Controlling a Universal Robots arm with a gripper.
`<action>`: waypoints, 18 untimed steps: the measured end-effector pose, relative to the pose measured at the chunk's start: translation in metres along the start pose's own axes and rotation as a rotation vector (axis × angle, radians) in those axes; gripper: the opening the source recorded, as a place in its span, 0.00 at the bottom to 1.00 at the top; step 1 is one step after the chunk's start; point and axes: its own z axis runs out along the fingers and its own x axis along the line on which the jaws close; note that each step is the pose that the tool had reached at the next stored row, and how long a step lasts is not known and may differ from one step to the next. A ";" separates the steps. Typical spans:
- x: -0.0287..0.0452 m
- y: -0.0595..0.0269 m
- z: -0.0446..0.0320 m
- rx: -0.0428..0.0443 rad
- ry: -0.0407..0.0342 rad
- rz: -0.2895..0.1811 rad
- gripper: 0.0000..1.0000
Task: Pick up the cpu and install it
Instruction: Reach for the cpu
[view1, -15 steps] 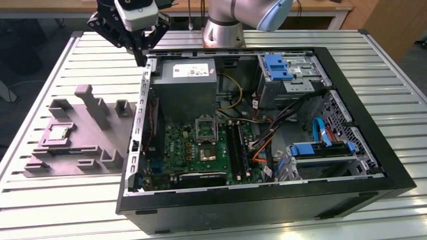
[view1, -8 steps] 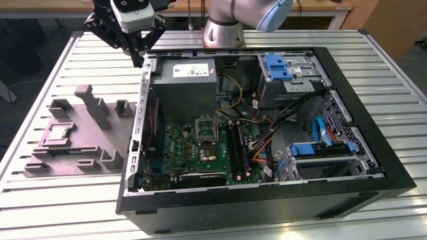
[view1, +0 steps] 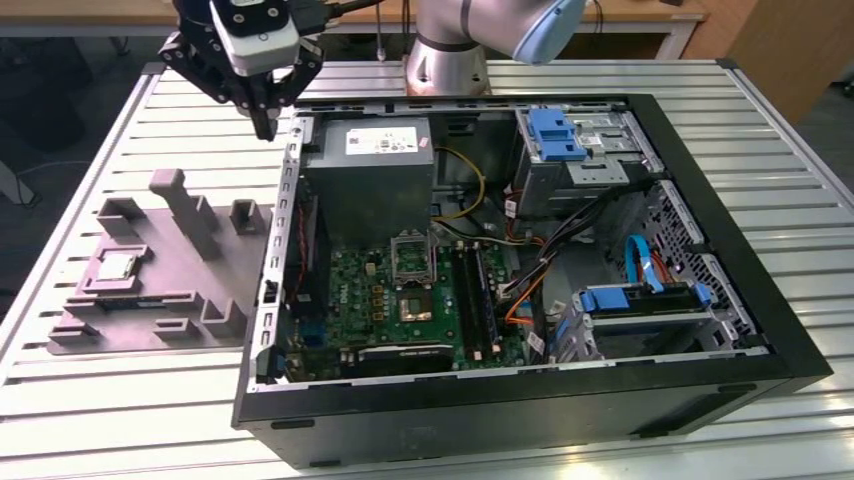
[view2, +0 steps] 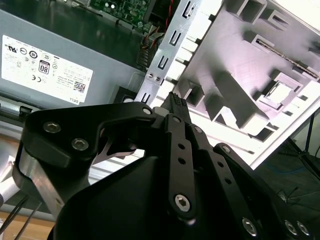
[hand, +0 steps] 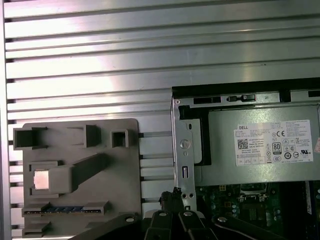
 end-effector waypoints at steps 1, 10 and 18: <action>0.0002 0.0000 0.0001 0.0000 0.0002 0.000 0.11; 0.0099 -0.0008 0.0016 -0.0001 0.0019 0.000 0.11; 0.0198 -0.0016 0.0026 0.0000 0.0028 0.000 0.11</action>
